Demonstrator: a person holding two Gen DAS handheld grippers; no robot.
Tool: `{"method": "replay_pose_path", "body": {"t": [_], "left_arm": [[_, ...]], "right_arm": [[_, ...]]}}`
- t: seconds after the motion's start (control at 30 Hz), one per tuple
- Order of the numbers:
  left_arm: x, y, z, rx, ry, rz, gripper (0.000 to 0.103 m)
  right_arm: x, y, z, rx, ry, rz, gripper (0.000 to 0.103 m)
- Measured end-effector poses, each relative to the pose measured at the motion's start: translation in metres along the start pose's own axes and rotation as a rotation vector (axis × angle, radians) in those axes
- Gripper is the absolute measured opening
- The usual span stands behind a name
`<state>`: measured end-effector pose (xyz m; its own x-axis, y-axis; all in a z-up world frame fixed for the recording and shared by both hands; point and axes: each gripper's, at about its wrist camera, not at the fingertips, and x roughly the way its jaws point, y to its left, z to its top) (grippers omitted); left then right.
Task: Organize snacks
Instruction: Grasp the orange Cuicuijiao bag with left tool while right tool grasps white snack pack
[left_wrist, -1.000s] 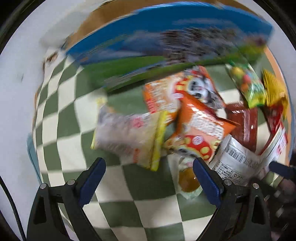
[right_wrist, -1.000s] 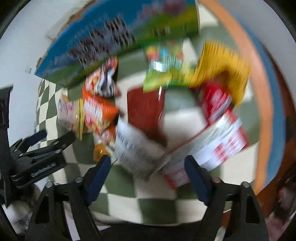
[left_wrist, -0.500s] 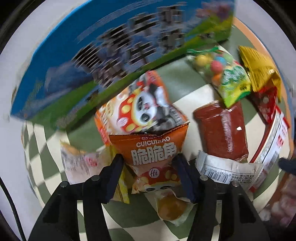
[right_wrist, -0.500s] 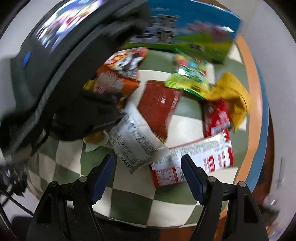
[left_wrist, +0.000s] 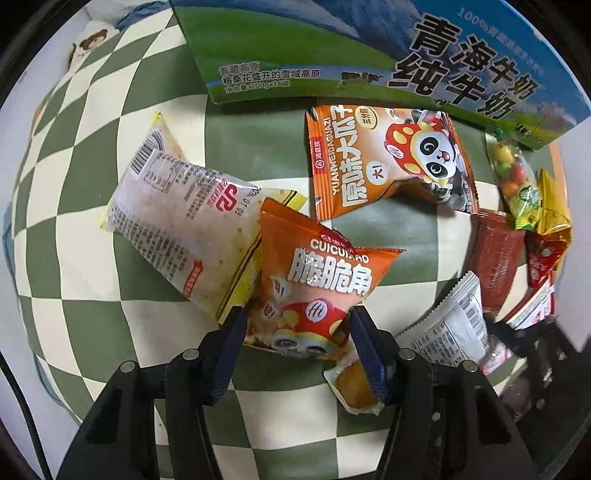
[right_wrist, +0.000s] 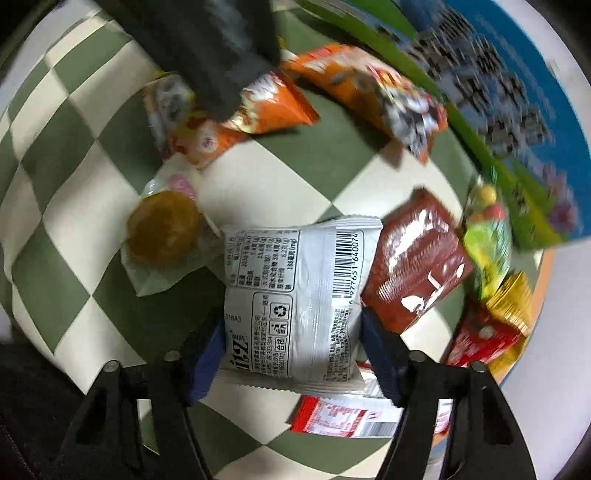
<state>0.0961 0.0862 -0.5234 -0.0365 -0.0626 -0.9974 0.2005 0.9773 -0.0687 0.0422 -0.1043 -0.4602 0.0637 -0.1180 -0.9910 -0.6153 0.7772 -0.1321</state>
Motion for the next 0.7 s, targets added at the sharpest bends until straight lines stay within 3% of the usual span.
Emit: {"method": "replay_pose_path", "body": {"t": [0.07, 0.17, 0.27, 0.37, 0.5, 0.6, 0.7], "left_arm": [[0.001, 0.009, -0.002, 0.005, 0.002, -0.004, 0.056], [-0.003, -0.006, 0.005, 0.041, 0.006, 0.015, 0.058], [-0.001, -0.032, 0.018, 0.105, 0.023, 0.079, 0.058], [0.008, -0.05, 0.025, 0.156, 0.01, 0.14, 0.058], [0.005, -0.055, 0.016, 0.154, 0.013, 0.142, 0.05], [-0.002, -0.041, -0.002, 0.098, 0.042, 0.135, 0.048], [-0.004, -0.025, -0.017, 0.04, 0.074, 0.112, 0.048]], "right_arm": [[0.002, -0.016, -0.005, 0.119, -0.004, 0.076, 0.061], [0.006, -0.052, -0.02, 0.4, 0.007, 0.241, 0.058], [0.015, -0.081, -0.041, 0.655, 0.017, 0.407, 0.058], [0.031, -0.094, -0.059, 0.831, 0.039, 0.536, 0.058], [0.049, -0.092, -0.065, 0.858, 0.121, 0.639, 0.066], [0.039, -0.086, -0.062, 0.822, 0.092, 0.577, 0.074], [0.021, -0.075, -0.058, 0.812, 0.068, 0.533, 0.075]]}}
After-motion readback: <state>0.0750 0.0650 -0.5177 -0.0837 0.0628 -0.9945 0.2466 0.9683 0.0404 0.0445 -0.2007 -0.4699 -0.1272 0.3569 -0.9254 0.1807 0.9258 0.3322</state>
